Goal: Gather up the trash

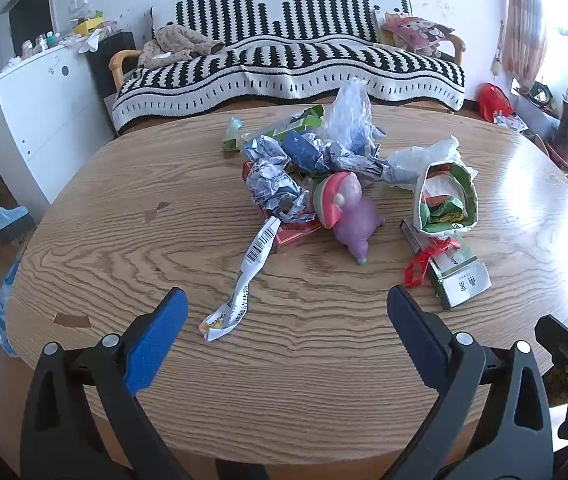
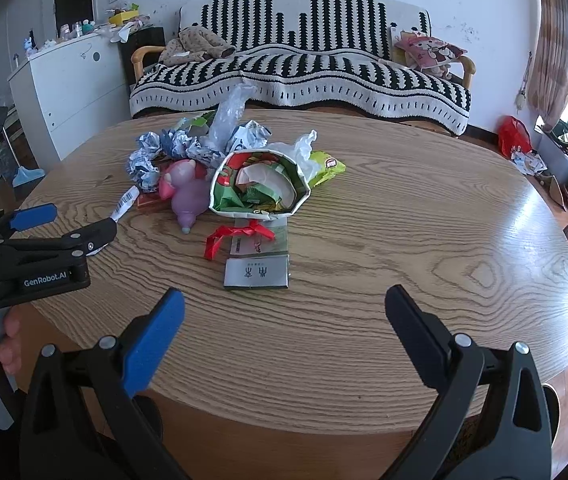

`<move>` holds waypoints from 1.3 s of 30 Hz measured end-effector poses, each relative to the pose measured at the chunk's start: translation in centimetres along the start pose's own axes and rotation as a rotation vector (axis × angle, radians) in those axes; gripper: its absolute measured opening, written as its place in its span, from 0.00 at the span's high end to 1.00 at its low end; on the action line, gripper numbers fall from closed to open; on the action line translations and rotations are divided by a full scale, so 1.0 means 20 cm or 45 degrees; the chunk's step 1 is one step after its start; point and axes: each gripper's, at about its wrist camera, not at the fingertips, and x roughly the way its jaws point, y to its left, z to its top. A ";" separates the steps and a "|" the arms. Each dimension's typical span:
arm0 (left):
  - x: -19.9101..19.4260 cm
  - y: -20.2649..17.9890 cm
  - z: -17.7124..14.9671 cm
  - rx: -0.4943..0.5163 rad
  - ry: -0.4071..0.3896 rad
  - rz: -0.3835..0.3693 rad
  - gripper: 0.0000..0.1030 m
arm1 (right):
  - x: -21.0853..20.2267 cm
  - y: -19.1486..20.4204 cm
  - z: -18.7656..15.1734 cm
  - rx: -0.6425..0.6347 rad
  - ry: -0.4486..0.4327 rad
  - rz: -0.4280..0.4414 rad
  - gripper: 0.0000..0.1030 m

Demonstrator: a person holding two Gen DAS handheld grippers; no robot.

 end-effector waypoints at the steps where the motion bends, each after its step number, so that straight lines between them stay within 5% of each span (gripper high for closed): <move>1: 0.00 0.00 0.00 0.001 0.001 0.000 0.06 | 0.00 0.00 0.00 0.000 -0.001 0.001 0.06; 29: 0.01 0.01 -0.03 0.010 0.013 -0.002 0.06 | 0.00 0.01 0.00 -0.008 -0.001 0.009 0.06; 39: 0.16 0.18 -0.03 -0.021 0.145 -0.003 0.06 | 0.28 0.08 0.01 -0.037 0.167 0.026 0.06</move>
